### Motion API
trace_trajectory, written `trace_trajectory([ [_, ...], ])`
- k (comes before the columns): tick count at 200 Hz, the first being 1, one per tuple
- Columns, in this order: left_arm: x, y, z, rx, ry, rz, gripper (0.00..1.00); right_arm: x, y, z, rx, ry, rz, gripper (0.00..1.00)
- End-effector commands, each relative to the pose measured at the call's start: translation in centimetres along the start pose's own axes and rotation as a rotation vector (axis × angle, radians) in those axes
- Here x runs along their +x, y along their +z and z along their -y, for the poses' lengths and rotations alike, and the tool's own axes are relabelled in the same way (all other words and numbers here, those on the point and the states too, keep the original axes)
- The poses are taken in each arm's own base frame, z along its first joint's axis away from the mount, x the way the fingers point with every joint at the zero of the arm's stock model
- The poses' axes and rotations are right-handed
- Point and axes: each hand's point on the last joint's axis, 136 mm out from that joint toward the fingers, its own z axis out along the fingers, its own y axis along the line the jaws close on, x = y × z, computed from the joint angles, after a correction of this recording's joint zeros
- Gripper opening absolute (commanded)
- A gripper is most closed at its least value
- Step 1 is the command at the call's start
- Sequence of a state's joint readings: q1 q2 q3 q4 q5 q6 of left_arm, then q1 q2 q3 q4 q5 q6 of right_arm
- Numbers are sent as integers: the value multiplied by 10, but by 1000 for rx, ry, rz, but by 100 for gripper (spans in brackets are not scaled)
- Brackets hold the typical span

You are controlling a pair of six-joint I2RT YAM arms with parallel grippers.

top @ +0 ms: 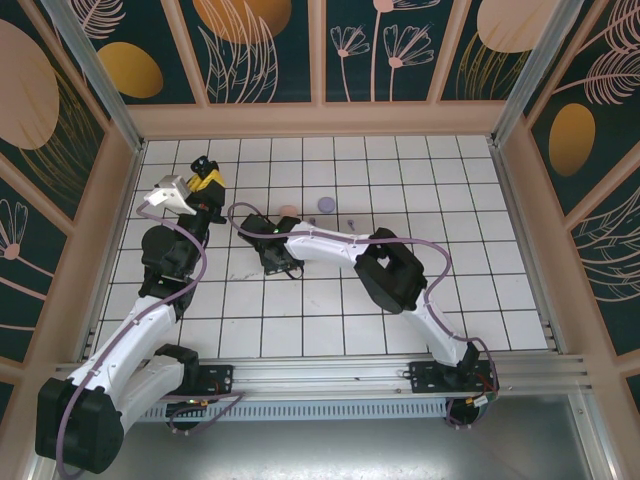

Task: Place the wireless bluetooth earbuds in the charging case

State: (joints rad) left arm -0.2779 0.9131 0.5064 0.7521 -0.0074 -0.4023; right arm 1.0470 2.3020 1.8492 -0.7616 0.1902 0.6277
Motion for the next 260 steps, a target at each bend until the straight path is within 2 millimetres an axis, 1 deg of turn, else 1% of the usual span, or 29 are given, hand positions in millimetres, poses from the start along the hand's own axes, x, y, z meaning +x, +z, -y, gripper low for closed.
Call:
trace_trajectory([
  [1, -15, -1, 13, 53, 0, 41, 0, -17, -35, -9, -64, 18, 66, 12],
  [33, -18, -3, 22, 99, 33, 50, 0, -39, -73, -10, -137, 63, 144, 12],
  [46, -19, -5, 27, 127, 53, 63, 0, -48, -87, -6, -155, 79, 176, 12],
  [67, -21, -10, 38, 192, 89, 86, 0, -61, -110, 7, -176, 109, 224, 12],
  [87, -19, -15, 47, 256, 128, 100, 0, -74, -131, 27, -183, 141, 274, 12],
  [108, -11, -19, 59, 343, 160, 97, 0, -89, -155, 54, -193, 183, 336, 12],
  [136, 8, -21, 74, 446, 179, 64, 0, -110, -191, 87, -223, 239, 425, 12],
  [161, 28, -22, 87, 514, 221, 39, 0, -127, -229, 105, -259, 259, 514, 12],
  [188, 54, -23, 99, 577, 278, 0, 0, -139, -272, 110, -303, 252, 614, 12],
  [202, 62, -25, 102, 597, 298, 6, 0, -142, -291, 108, -339, 241, 659, 12],
  [235, 69, -25, 103, 596, 344, 56, 0, -141, -328, 101, -453, 213, 751, 13],
  [260, 66, -24, 112, 616, 384, 105, 0, -135, -350, 93, -544, 175, 813, 13],
])
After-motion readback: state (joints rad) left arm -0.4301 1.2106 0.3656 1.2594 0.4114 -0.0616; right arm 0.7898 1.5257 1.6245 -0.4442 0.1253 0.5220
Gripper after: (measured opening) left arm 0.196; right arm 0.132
